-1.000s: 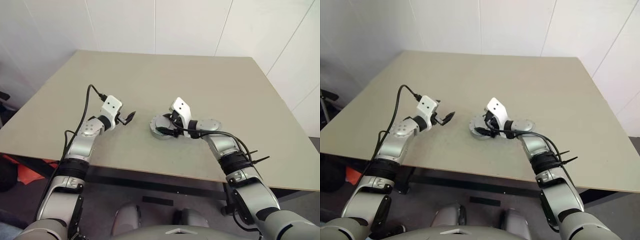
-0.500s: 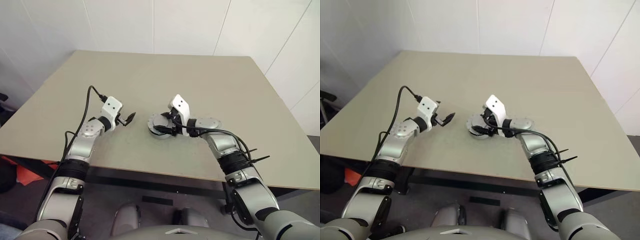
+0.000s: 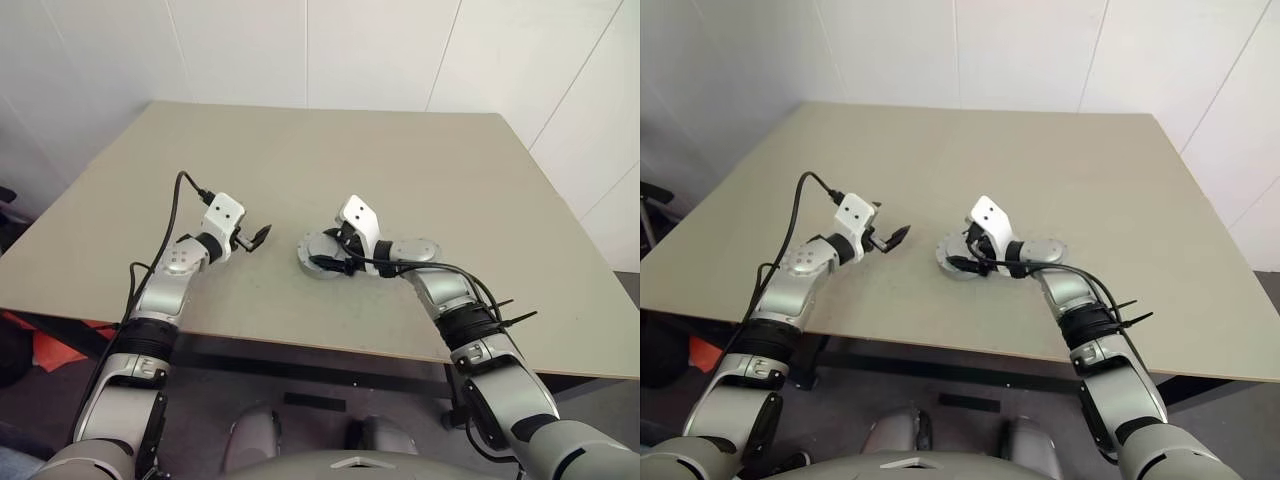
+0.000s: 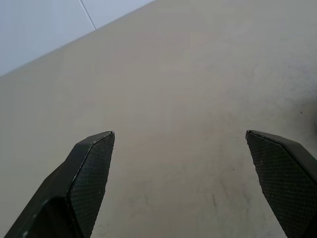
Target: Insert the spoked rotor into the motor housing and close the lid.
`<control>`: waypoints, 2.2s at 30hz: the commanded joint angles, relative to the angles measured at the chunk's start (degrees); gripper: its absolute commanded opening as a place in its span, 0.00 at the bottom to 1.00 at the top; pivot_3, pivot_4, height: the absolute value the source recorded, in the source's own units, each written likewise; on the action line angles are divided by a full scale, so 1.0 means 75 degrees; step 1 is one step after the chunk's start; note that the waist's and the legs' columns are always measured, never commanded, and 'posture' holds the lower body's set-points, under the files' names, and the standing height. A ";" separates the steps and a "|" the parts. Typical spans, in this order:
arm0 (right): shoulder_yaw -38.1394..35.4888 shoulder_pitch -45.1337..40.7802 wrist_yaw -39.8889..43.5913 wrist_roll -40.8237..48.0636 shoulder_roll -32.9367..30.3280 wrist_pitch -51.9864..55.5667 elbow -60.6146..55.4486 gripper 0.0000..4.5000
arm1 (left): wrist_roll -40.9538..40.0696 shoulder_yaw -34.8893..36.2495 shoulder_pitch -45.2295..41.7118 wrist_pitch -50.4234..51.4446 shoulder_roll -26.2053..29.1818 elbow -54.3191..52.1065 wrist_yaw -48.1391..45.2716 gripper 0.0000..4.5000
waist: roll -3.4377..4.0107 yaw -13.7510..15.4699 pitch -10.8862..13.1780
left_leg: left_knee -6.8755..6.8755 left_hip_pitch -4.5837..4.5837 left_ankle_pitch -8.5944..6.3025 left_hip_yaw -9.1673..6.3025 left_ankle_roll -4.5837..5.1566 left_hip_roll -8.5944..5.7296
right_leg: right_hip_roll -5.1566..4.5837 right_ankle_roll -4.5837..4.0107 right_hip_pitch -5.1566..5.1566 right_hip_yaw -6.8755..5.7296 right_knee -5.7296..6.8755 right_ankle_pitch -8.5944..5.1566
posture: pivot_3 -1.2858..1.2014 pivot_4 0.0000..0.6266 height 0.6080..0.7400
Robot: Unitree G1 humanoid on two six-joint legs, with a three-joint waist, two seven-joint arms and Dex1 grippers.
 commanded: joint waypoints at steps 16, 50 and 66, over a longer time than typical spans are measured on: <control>0.0247 0.0079 -0.0079 -0.0314 -0.0024 0.0613 0.0787 0.69 | -0.0582 0.0243 -0.0186 0.0482 -0.0499 -0.0573 0.0059 1.00 | -0.0009 -0.0002 -0.0008 | 0.0000 0.0054 0.0003 -0.0001 -0.0005 0.0000 | 0.0000 0.0014 0.0048 0.0000 -0.0002 -0.0008 | 0.52 0.00 1.00; 0.0307 -0.0178 -0.0662 -0.0508 -0.0010 0.0552 0.1350 0.69 | -0.3862 0.1437 -0.1245 0.5787 -0.2152 -0.0238 -0.0049 0.01 | -0.0012 -0.0015 -0.0012 | -0.0046 0.0181 0.0000 -0.0005 -0.0005 -0.0007 | -0.0001 0.0085 0.0177 -0.0012 -0.0122 -0.0049 | 0.52 0.00 1.00; 0.0129 -0.0285 -0.0843 -0.0417 -0.0050 0.0618 0.1066 0.69 | -0.4243 0.1444 -0.1539 0.7864 -0.1952 0.0381 0.0455 0.01 | -0.0012 -0.0016 -0.0011 | -0.0161 0.0210 0.0001 -0.0002 -0.0005 -0.0019 | -0.0001 0.0088 0.0201 -0.0026 -0.0248 -0.0047 | 0.52 0.00 1.00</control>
